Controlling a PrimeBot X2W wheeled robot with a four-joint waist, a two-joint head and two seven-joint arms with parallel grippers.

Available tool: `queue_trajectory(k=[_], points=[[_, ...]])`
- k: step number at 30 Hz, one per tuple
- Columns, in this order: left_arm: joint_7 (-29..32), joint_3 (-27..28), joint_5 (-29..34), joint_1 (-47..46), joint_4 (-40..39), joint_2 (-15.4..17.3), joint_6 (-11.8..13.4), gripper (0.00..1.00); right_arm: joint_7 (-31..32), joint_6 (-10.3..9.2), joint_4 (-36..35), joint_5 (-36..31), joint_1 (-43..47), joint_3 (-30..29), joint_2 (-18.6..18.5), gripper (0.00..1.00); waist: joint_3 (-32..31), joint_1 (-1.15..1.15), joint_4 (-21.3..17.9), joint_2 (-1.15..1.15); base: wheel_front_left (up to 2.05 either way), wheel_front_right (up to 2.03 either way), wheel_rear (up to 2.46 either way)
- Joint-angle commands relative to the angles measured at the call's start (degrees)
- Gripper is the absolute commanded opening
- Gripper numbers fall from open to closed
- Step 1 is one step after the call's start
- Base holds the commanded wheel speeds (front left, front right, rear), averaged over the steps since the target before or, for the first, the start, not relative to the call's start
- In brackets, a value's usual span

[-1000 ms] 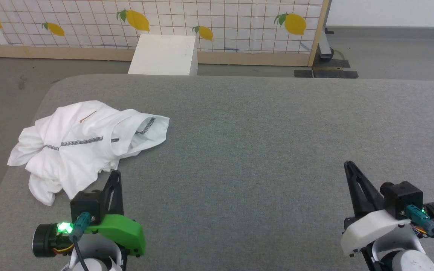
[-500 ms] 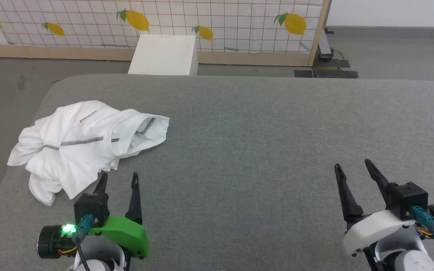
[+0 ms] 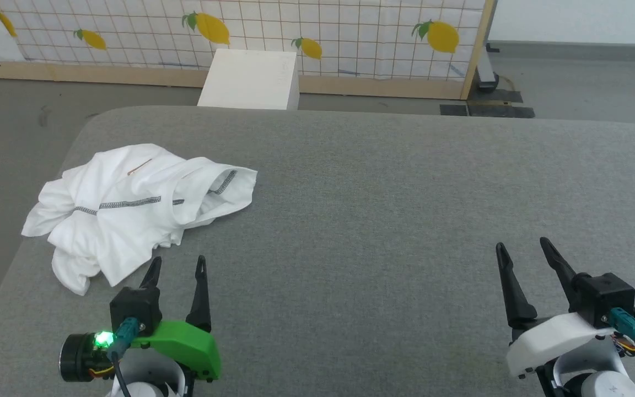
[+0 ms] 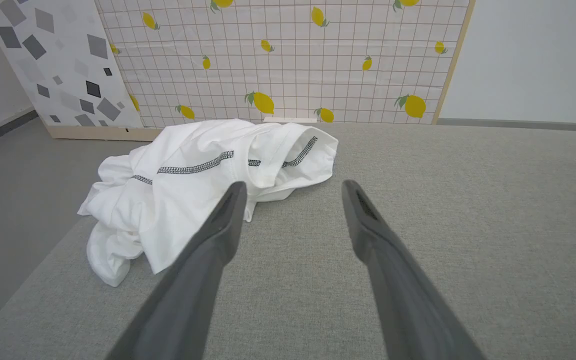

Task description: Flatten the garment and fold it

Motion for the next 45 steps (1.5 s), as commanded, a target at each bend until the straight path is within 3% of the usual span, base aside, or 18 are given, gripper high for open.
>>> queue_trajectory(k=[1,45], points=[[-0.72,-0.09,-0.79,-0.45,0.32,-0.04,-0.01,1.0,-0.73,-0.02,0.26,0.26,0.7,-0.11,0.02,1.0,0.05,0.0,0.43,0.0,0.0,0.0,0.0],[-6.11,-1.08,-5.5,-0.25,4.35,-0.1,0.34,1.0,-6.15,-0.04,3.15,2.78,2.55,-1.25,0.04,1.0,0.49,0.0,15.2,0.0,0.0,0.0,0.0]])
